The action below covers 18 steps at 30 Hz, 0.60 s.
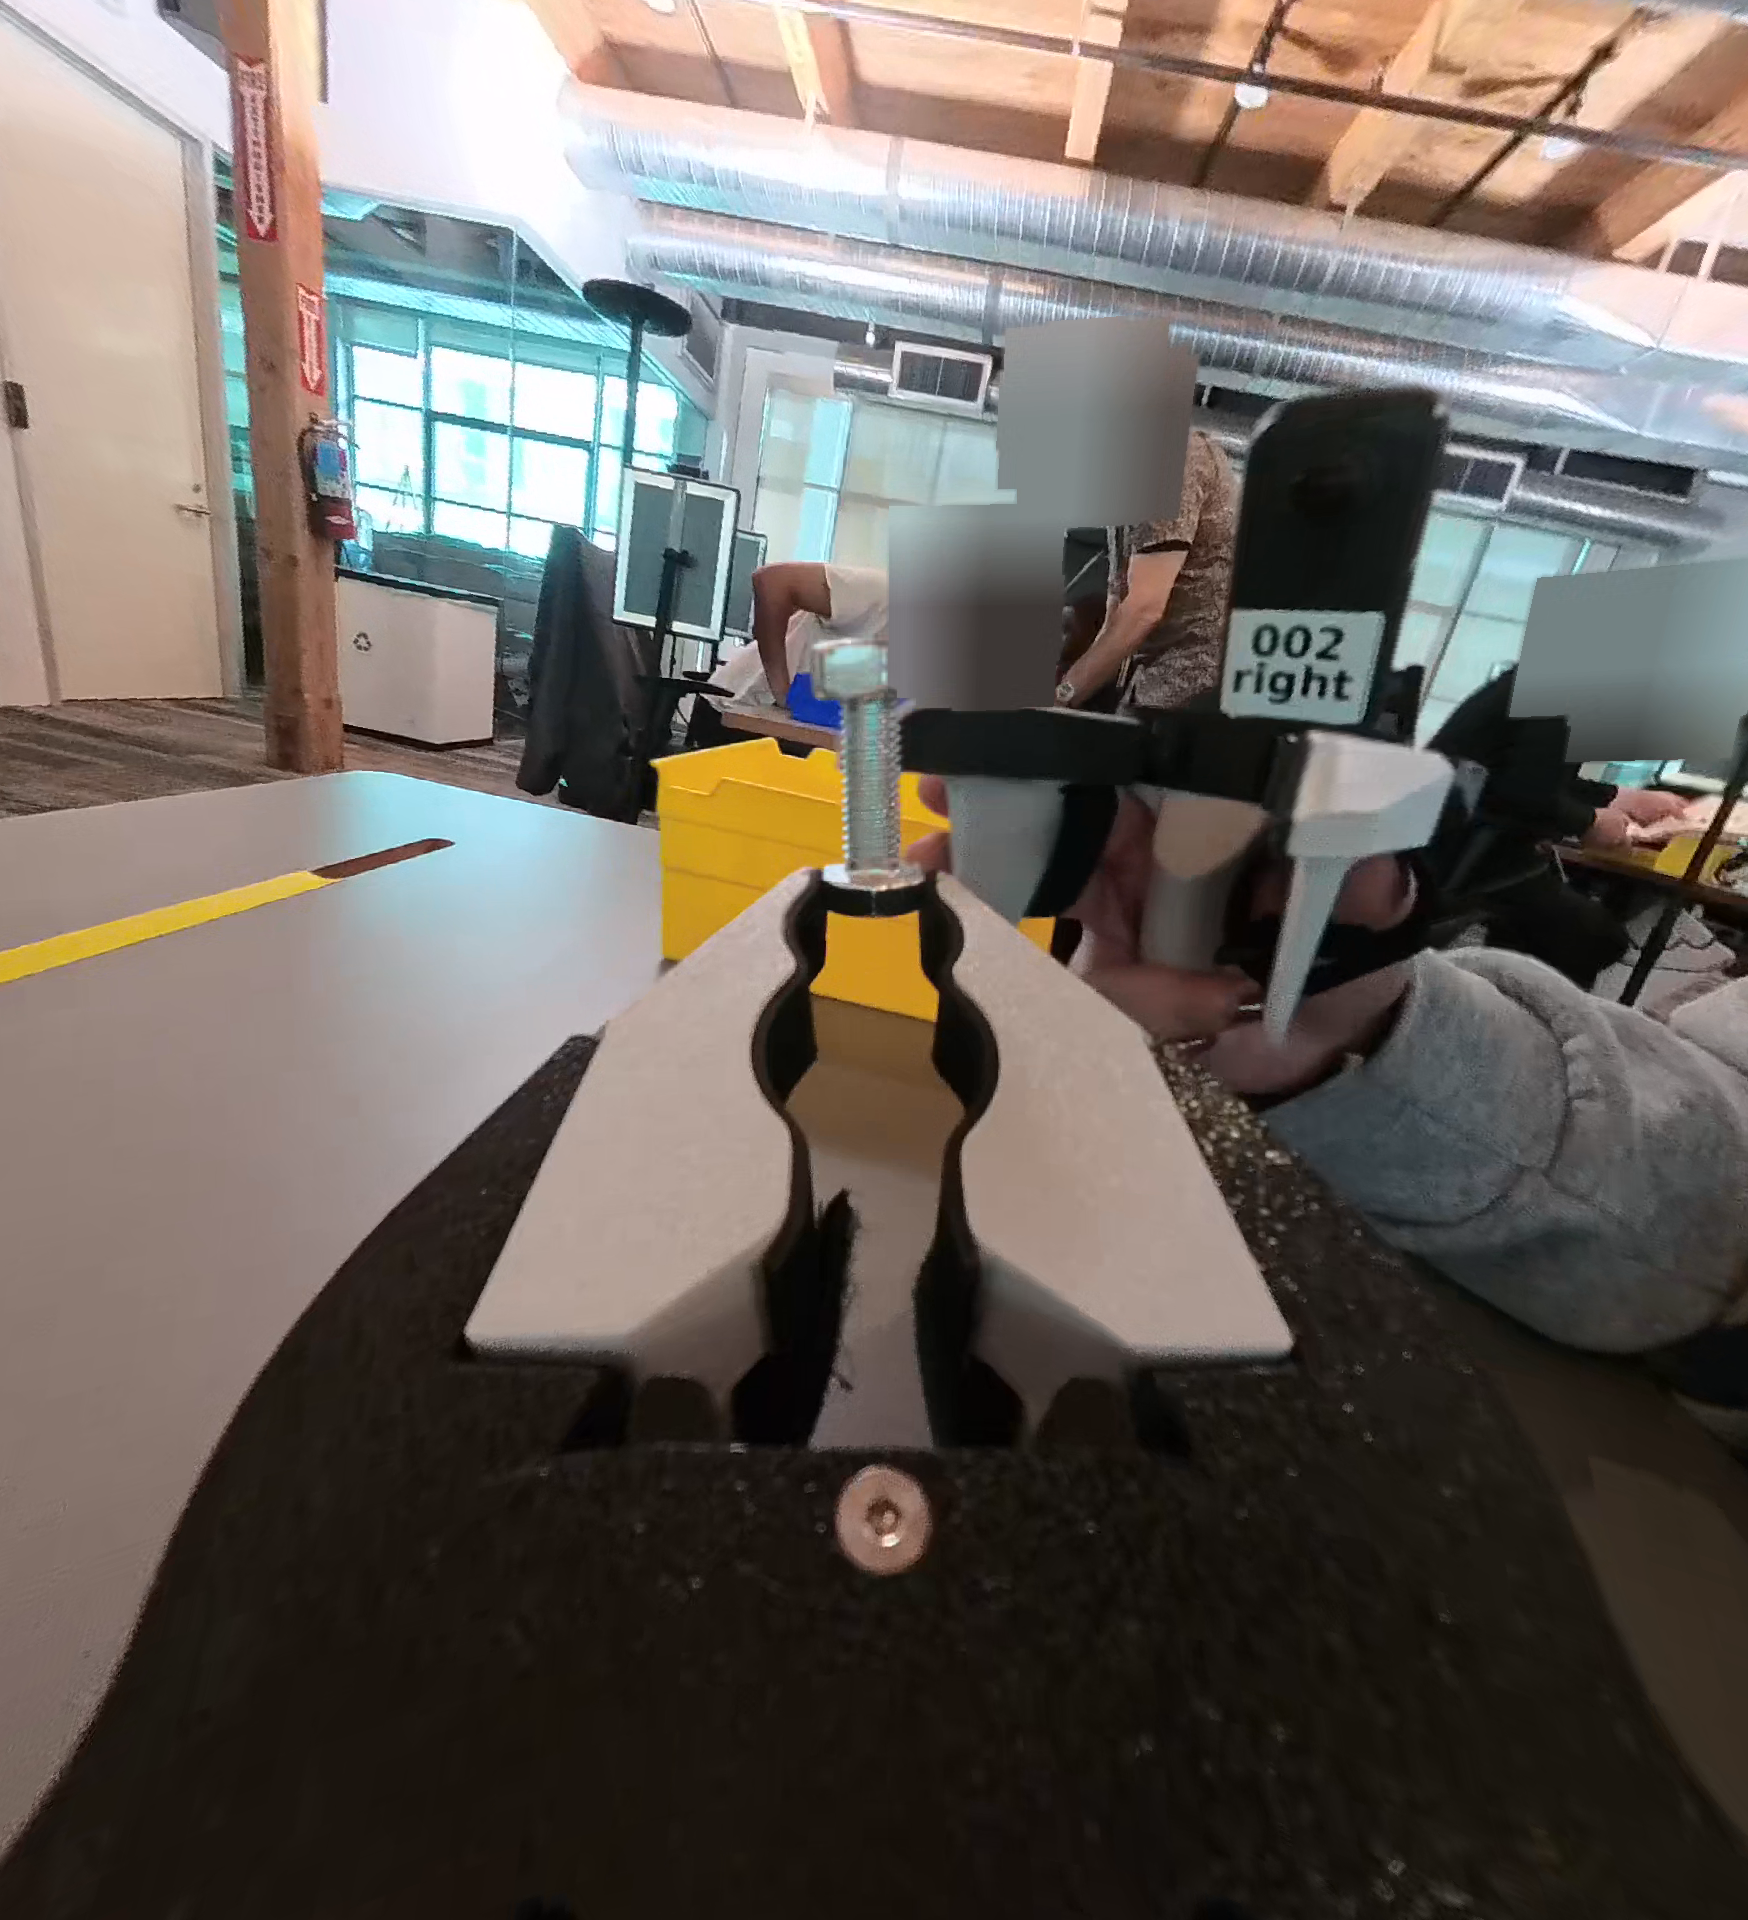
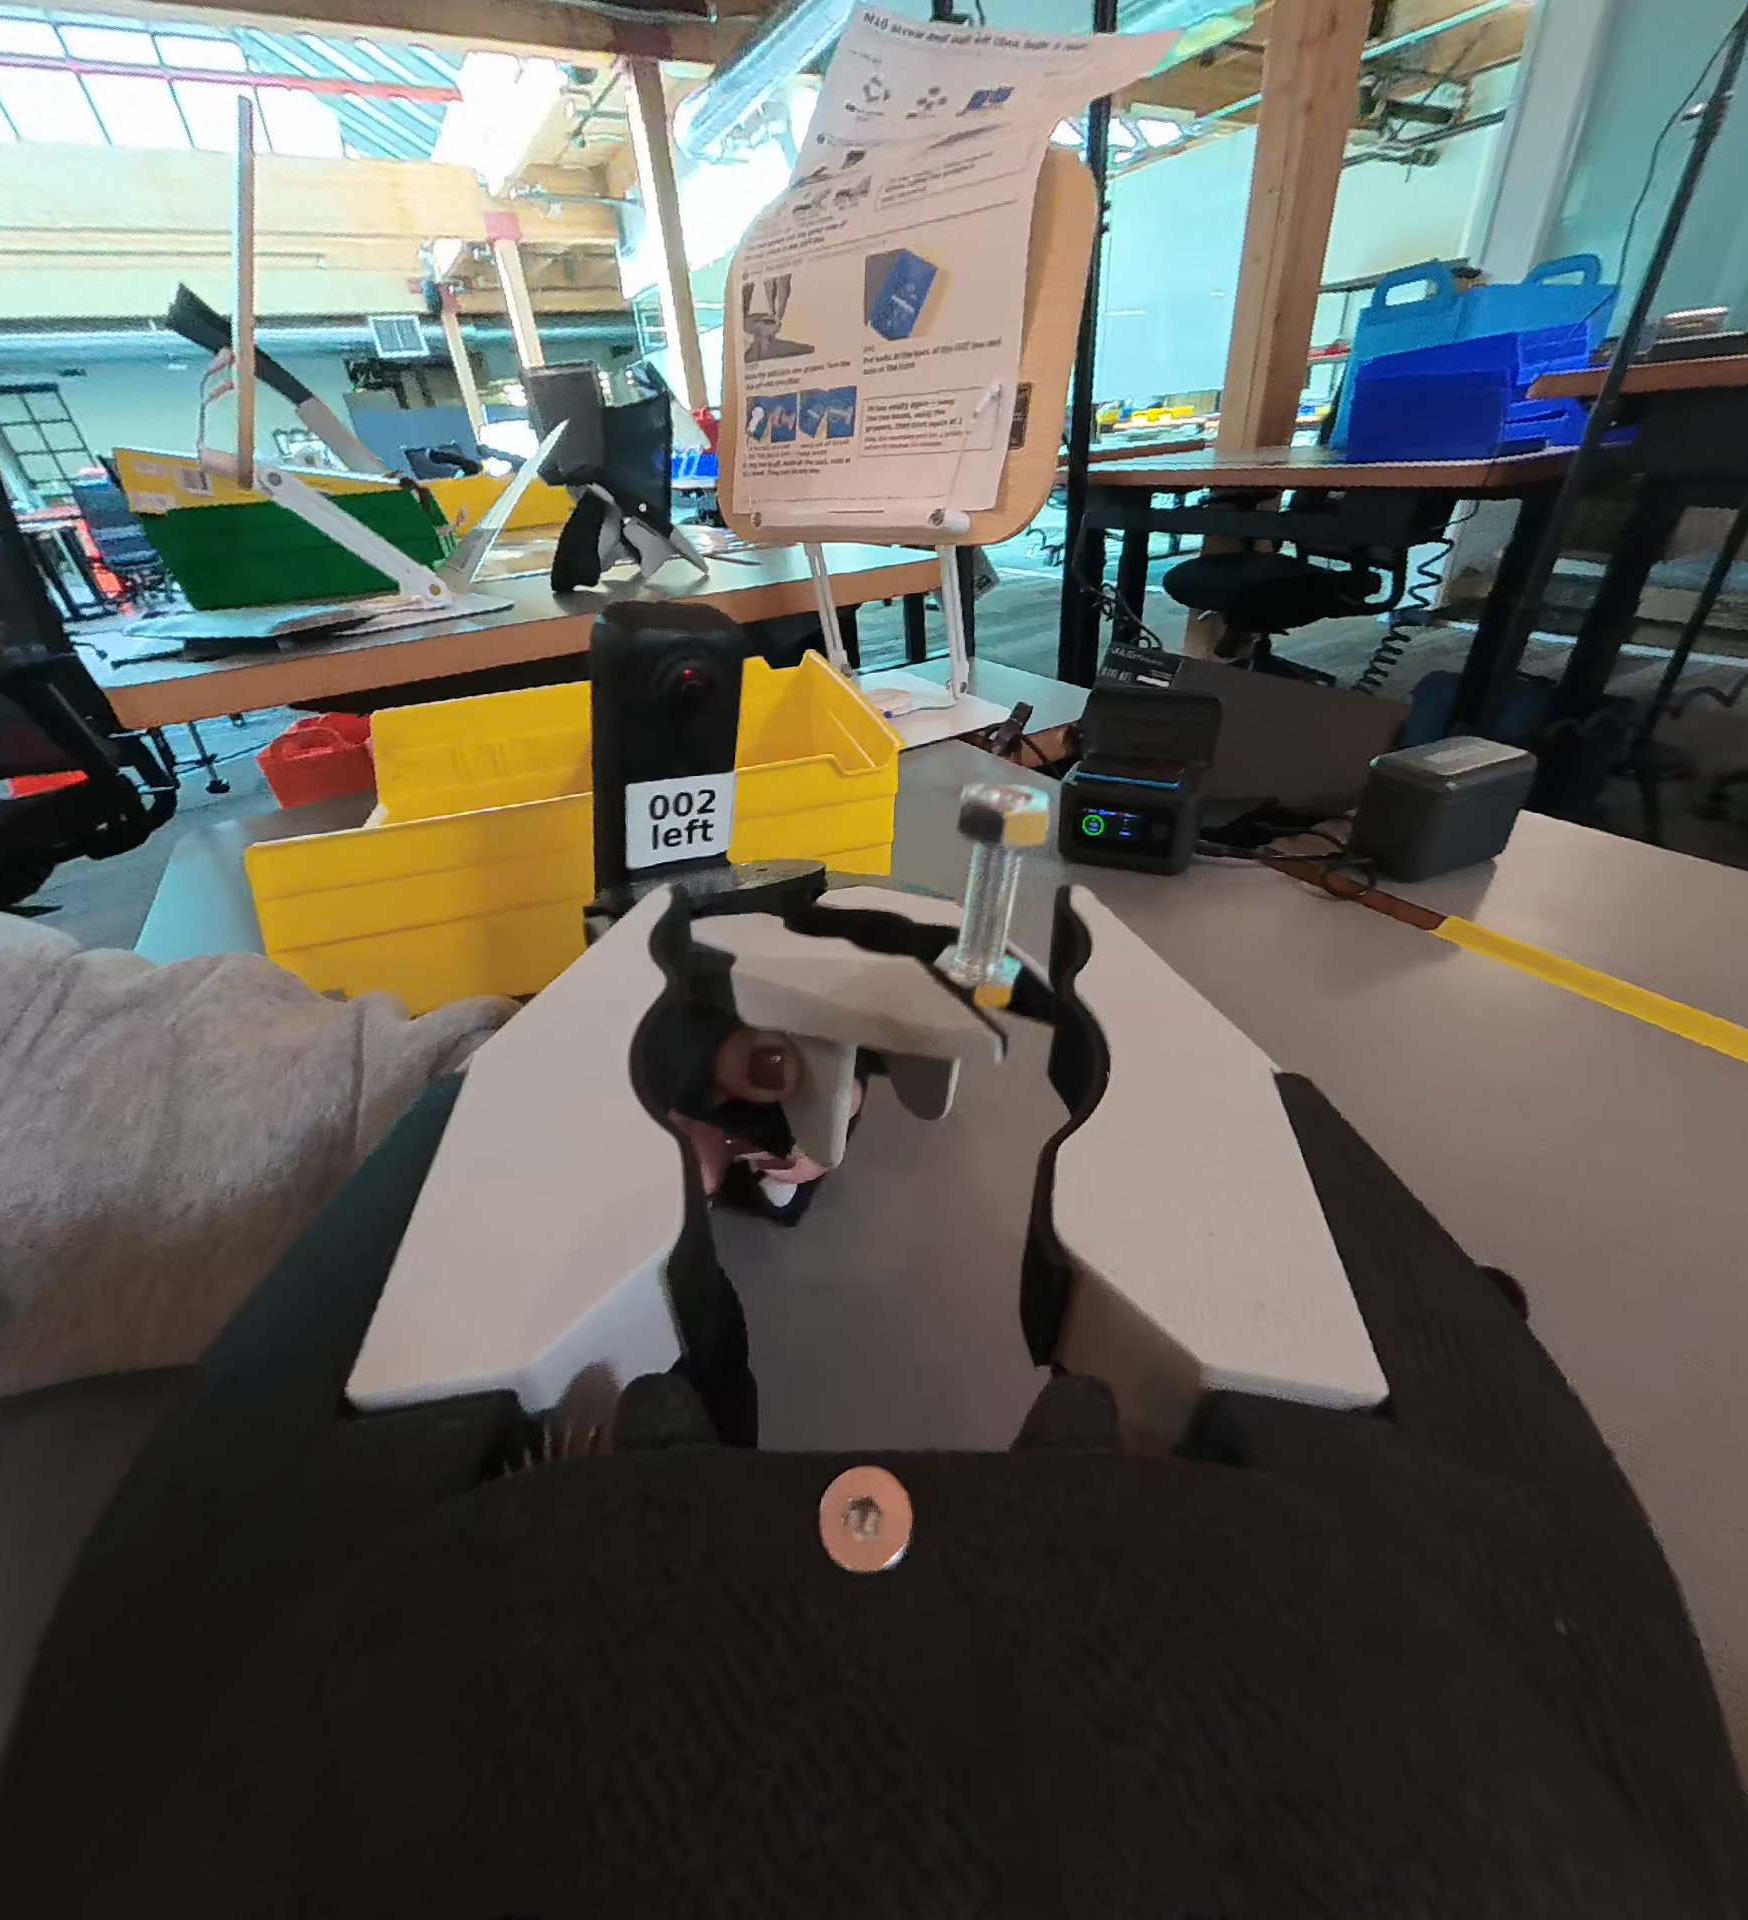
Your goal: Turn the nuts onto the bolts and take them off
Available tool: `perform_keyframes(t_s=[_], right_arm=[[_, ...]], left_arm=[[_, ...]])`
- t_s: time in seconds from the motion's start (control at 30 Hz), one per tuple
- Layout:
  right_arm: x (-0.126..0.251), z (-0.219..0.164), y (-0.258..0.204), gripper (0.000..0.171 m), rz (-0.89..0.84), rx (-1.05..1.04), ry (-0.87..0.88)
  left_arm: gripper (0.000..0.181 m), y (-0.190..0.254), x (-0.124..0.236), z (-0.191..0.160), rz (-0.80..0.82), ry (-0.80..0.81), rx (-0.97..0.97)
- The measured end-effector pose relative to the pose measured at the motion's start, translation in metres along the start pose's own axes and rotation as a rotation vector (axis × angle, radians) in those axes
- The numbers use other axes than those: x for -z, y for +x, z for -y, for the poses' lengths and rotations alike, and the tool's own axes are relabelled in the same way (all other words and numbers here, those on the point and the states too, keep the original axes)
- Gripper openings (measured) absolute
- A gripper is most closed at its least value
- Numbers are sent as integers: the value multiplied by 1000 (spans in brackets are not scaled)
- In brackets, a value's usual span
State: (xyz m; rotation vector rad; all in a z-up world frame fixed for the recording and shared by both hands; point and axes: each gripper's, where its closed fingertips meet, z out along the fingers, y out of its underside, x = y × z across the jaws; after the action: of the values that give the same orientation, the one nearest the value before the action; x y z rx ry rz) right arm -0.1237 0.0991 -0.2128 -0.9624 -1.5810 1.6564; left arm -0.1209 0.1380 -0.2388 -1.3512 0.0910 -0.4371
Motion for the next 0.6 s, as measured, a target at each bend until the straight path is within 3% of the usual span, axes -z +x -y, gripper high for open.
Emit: perform_keyframes(t_s=[0.17, 0.4, 0.6], right_arm=[[-8, 5, -2, 71, 20, 9, 20], [0, 2, -2, 65, 31, -6, 27], [-6, 3, 3, 71, 10, 5, 34]], left_arm=[[15, 17, -9, -11, -70, -65, -52], [15, 0, -2, -2, 7, -9, 4], [15, 12, -7, -9, -54, -54, -40]])
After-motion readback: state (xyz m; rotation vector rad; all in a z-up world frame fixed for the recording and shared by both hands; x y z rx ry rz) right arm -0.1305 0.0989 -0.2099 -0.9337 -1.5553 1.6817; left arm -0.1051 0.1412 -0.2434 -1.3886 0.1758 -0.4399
